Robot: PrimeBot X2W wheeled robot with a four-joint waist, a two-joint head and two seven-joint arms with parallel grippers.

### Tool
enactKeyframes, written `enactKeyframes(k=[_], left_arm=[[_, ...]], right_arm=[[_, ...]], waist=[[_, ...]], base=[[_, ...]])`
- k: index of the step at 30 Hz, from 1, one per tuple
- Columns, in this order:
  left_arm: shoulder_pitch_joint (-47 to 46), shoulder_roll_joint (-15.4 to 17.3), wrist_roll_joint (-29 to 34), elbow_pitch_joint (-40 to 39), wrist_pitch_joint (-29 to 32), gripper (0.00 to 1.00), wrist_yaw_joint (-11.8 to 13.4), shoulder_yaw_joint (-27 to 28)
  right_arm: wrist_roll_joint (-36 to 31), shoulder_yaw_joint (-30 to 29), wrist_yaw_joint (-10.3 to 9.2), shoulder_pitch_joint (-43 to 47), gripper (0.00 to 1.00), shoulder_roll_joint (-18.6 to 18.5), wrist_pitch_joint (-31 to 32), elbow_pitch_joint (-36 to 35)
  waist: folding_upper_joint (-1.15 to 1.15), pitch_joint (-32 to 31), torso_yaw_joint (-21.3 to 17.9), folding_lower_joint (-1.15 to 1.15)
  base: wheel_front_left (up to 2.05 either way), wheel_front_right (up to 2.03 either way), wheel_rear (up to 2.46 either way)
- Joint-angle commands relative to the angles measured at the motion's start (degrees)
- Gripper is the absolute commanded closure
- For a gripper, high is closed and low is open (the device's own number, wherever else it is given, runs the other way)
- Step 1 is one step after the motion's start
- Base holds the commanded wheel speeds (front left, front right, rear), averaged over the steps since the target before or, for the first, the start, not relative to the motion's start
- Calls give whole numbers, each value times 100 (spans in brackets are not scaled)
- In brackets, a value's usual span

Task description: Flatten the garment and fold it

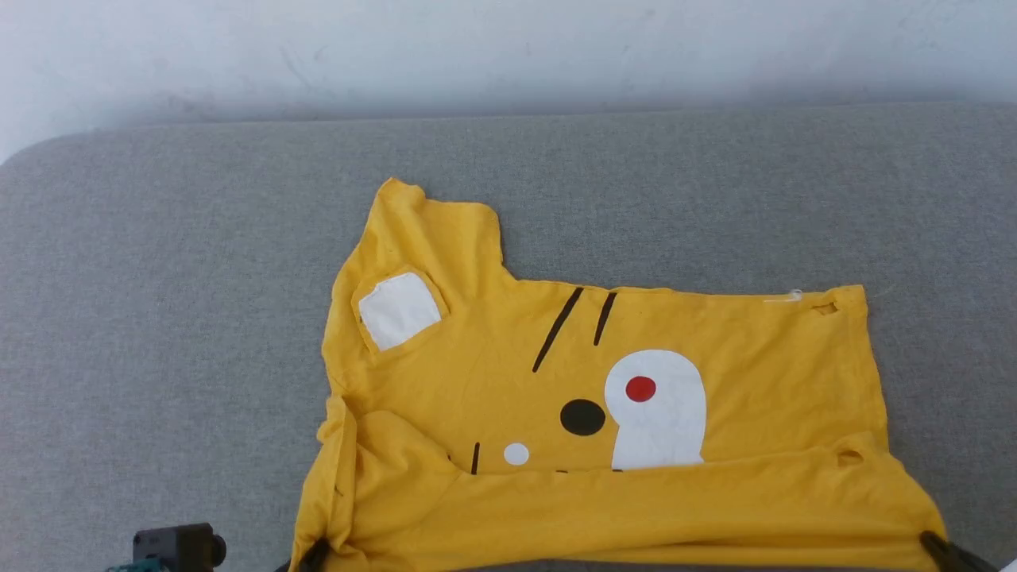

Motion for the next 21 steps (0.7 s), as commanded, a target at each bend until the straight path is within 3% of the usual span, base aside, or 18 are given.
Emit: enactKeyframes(k=[1, 8, 10, 11, 13, 14, 21], left_arm=[[30, -25, -47, 52, -63, 100, 36, 38], [-213, -324, -157, 701, -185, 100, -185, -228], [-323, -394, -181, 943, -209, 63, -272, -301], [-372, -429, -199, 1040, -229, 0, -307, -318], [-446, -471, -227, 1186, -263, 0, -366, -336], [-472, -490, -246, 1237, -278, 0, -387, -338], [-460, -541, -426, 995, -774, 0, -339, 216]], right_arm=[[-8, 23, -13, 60, 100, 55, -102, 59], [-56, 462, -13, 6, 100, 143, -614, 760], [-73, 538, -13, -61, 100, 124, -755, 952], [-79, 567, -13, -96, 93, 111, -815, 1032], [-71, 586, -13, -165, 5, 100, -942, 1153], [-66, 593, -13, -193, 0, 93, -988, 1204], [-11, 464, -13, -438, 0, -104, -1507, 1023]], waist=[[0, 11, 3, 1], [0, 96, 5, 1], [0, 122, 5, 1], [0, 133, 0, 1], [0, 149, -10, 1], [0, 154, -11, 1], [0, 177, -48, 1]], base=[[0, 0, 0], [0, 0, 0], [0, 0, 0], [0, 0, 0], [0, 0, 0], [0, 0, 0], [0, 0, 0]])
